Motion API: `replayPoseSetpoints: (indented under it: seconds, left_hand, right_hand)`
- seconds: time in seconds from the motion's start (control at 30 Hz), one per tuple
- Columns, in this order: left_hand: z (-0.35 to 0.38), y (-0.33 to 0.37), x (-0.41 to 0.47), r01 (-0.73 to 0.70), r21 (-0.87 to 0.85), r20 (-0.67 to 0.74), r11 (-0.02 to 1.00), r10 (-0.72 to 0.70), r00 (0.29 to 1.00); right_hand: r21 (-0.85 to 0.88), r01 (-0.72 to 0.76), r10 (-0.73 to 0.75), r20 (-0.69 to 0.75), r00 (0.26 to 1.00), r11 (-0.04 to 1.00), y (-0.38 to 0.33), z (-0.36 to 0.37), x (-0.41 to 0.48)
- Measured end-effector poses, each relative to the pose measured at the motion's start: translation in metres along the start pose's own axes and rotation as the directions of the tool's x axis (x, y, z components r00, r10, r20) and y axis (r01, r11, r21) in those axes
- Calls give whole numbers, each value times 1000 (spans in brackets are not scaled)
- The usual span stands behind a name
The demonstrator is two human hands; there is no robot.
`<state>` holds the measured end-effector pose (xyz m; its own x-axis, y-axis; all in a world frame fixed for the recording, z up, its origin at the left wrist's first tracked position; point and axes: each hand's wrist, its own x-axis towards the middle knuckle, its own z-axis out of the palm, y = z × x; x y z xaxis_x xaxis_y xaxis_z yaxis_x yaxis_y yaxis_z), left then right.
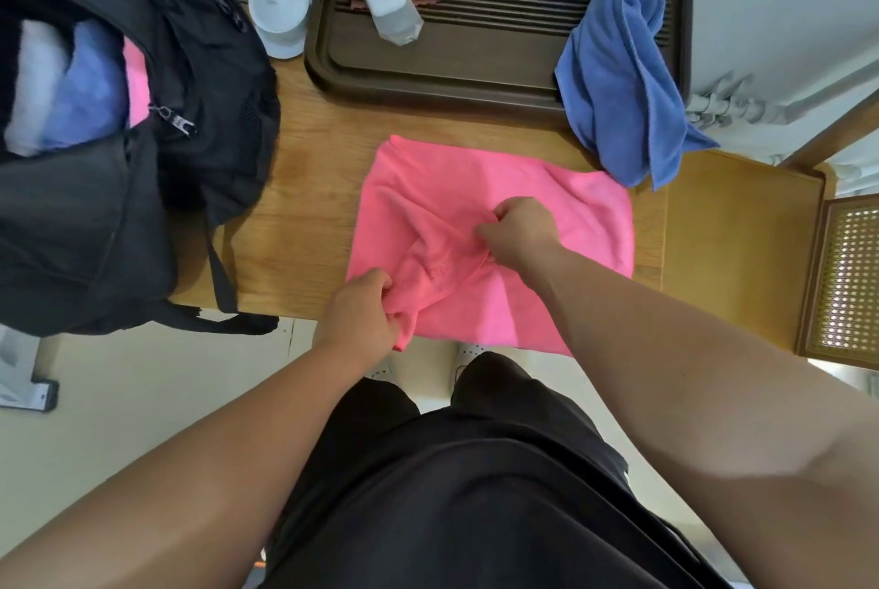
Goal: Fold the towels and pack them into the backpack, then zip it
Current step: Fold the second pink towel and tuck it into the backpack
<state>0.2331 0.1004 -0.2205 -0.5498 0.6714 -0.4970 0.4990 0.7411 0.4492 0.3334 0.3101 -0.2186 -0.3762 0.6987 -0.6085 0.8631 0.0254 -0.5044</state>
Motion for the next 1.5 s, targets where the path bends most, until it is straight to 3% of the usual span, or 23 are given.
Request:
replayPoseSetpoints:
  seconds: [0.13, 0.23, 0.4, 0.7, 0.8, 0.87, 0.97, 1.03, 1.1, 1.17, 1.23, 1.33, 1.5]
  left_hand:
    - [-1, -10, 1, 41, 34, 0, 999, -41, 999]
    - [-5, -10, -2, 46, 3, 13, 999, -46, 999]
    - [-25, 1, -11, 44, -206, -50, 977, -56, 997]
    - [-30, 85, -10, 12, -440, 159, 898, 65, 985]
    - [-12, 101, 0, 92, -406, 320, 909, 47, 946]
    - [0, 101, 6, 53, -192, 349, 980, 18, 937]
    - [4, 94, 14, -34, -21, 184, 999, 37, 982]
    - [3, 83, 22, -107, 84, -23, 991, 110, 994]
    - [0, 74, 32, -148, 248, -147, 957, 188, 971]
    - [-2, 69, 44, -131, 340, -90, 931, 171, 981]
    - [3, 65, 57, -129, 414, 42, 901, 123, 992]
    - [13, 54, 67, -170, 478, 172, 862, 98, 980]
    - [16, 31, 68, -189, 484, 156, 854, 129, 979]
  right_hand:
    - [-5, 100, -98, 152, 984, 995, 4, 0, -6]
    - [69, 97, -104, 104, 989, 993, 4, 2, -6]
    - [380, 63, -89, 51, 995, 923, -23, -12, -8]
    - [578, 1, -29, 40, 999, 816, -45, -62, 17]
    - [483, -8, 9, 1, 1000, 875, -26, -60, 24]
    - [399, -19, 19, 3, 1000, 917, -10, -56, 21]
    - [302, 69, -51, -67, 996, 951, 8, -47, 17]
    - [101, 147, -135, -114, 984, 984, 13, -40, 10]
    - [-186, 245, -271, -127, 954, 952, 18, -32, 4]
    - [-417, 318, -373, -56, 926, 852, 23, -24, -5]
    - [-535, 310, -330, 60, 942, 786, 32, -18, -7]
    - [-598, 221, -196, 109, 975, 770, 48, -12, -9]
    - [-630, 196, -159, 115, 981, 752, 55, -4, -14]
